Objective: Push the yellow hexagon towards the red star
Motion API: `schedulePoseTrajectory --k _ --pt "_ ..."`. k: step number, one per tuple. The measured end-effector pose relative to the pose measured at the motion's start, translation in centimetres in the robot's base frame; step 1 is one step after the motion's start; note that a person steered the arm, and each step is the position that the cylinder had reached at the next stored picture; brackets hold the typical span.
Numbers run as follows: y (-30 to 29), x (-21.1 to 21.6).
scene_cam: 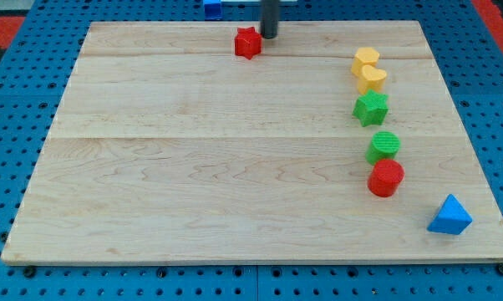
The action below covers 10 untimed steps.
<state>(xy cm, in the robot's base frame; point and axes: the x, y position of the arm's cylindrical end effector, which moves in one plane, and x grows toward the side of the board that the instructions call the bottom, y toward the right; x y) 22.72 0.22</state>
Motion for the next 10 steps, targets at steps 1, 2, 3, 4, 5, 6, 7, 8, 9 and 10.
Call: schedulePoseTrajectory --k 1,2,3,4,5,6,7,8,9,10 --pt "-4.0 2.7" --pt "-1.3 3.4" --pt "-8.8 4.1" --pt "-12.5 4.5" --pt "-5.4 2.7" --pt "5.9 -0.3" --pt "16.9 0.1" --pt "24.1 3.3" --pt "23.0 7.0" --pt "14.4 8.8"
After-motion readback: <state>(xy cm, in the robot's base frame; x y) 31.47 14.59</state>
